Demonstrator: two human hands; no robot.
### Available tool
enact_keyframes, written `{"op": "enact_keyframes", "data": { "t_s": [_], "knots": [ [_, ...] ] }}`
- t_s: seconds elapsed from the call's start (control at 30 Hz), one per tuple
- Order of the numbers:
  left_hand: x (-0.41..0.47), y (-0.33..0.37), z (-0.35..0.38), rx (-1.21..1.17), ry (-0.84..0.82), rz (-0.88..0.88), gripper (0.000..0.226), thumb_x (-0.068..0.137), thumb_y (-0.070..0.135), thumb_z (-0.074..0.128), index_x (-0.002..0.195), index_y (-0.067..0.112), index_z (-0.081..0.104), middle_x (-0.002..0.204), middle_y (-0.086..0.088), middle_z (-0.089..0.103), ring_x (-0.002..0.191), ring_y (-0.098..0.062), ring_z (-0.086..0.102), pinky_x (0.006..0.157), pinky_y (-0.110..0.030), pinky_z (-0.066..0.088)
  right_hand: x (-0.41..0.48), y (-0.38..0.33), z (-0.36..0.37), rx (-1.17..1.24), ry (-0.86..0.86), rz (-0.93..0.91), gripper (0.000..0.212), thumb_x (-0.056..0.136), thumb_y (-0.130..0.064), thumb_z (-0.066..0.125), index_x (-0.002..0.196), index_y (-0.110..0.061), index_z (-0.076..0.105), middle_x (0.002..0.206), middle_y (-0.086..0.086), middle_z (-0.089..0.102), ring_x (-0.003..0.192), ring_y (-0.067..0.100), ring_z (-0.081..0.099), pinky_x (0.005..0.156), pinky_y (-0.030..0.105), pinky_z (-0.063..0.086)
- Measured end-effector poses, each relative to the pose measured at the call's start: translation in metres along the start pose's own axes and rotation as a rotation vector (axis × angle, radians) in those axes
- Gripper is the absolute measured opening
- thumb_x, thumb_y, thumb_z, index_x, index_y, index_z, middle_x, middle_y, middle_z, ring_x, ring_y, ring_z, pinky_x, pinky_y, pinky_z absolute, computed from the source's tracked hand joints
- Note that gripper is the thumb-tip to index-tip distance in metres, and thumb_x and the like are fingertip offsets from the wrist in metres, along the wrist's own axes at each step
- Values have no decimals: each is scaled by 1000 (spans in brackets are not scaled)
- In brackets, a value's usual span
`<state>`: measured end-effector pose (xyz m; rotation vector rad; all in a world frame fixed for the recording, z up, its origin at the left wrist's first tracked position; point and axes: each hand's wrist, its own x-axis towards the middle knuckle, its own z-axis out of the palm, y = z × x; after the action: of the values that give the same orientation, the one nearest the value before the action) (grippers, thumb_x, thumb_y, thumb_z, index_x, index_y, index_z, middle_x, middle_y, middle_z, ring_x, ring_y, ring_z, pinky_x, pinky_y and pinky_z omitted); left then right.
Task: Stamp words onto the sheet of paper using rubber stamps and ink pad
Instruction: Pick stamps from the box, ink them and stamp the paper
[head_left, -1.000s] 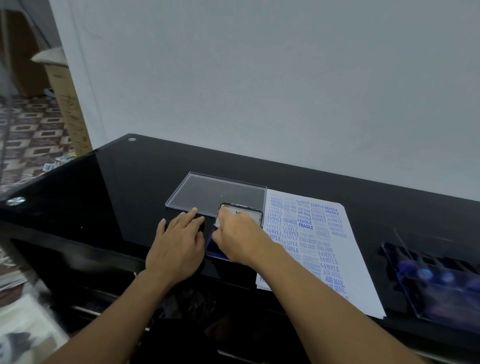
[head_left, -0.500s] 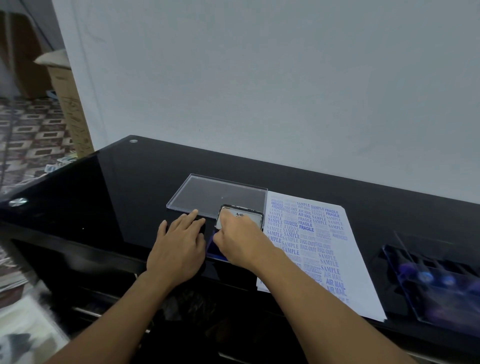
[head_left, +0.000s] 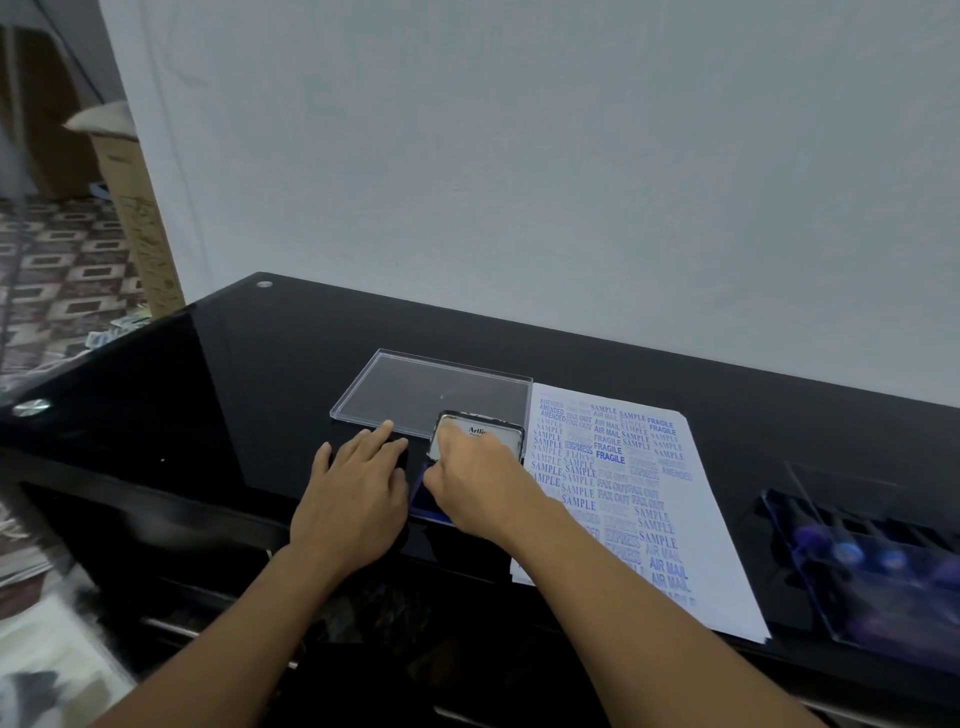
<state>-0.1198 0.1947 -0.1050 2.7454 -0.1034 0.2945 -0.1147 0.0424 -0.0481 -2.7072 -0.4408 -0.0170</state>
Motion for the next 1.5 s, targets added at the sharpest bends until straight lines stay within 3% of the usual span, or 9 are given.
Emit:
{"op": "enact_keyframes", "data": {
  "t_s": [0.13, 0.23, 0.33, 0.73, 1.07, 1.33, 1.5],
  "knots": [
    [0, 0, 0, -14, 0, 0, 46, 103, 29, 33, 148, 24, 41, 163, 7, 21, 149, -13, 18, 122, -48, 10, 1, -1, -2, 1, -11, 3, 14, 97, -21, 48, 92, -13, 38, 73, 4, 38, 70, 28, 40, 53, 33, 28],
    [0, -1, 1, -9, -3, -5, 46, 103, 30, 32, 149, 25, 40, 163, 8, 20, 150, -12, 17, 122, -47, 9, 3, -1, -1, -29, -31, -13, 13, 98, -22, 47, 94, -13, 39, 80, 7, 45, 74, 28, 45, 59, 33, 35],
    [1, -1, 1, -1, -7, -6, 47, 103, 31, 31, 149, 26, 39, 163, 9, 18, 150, -11, 16, 122, -47, 9, 2, 0, 0, 4, -19, 0, 14, 97, -22, 48, 91, -13, 38, 77, 6, 41, 74, 31, 43, 53, 33, 29],
    [1, -1, 1, -6, -8, -2, 46, 103, 31, 32, 149, 25, 39, 163, 8, 19, 150, -12, 17, 122, -48, 9, 4, -4, -4, -47, -44, -15, 10, 100, -22, 43, 99, -12, 40, 85, 8, 46, 80, 32, 49, 69, 35, 38],
    [1, -1, 0, 8, -11, -2, 46, 103, 30, 31, 149, 26, 39, 163, 8, 19, 150, -12, 17, 122, -48, 10, -1, -1, 1, 27, -5, 41, 14, 95, -23, 46, 88, -18, 35, 74, 4, 39, 70, 30, 41, 54, 34, 27],
    [1, -1, 1, 3, -9, -4, 46, 103, 30, 32, 149, 26, 39, 163, 8, 19, 149, -12, 17, 121, -47, 10, 0, -4, -2, 22, -9, 17, 14, 96, -22, 49, 92, -14, 38, 76, 5, 39, 76, 32, 41, 63, 35, 31],
    [1, -1, 1, -5, -13, -6, 46, 103, 29, 32, 148, 26, 39, 163, 8, 19, 149, -13, 18, 122, -48, 10, -4, -2, -1, 63, -9, 46, 15, 96, -25, 46, 88, -20, 34, 77, 5, 42, 75, 30, 42, 54, 34, 28]
  ]
}}
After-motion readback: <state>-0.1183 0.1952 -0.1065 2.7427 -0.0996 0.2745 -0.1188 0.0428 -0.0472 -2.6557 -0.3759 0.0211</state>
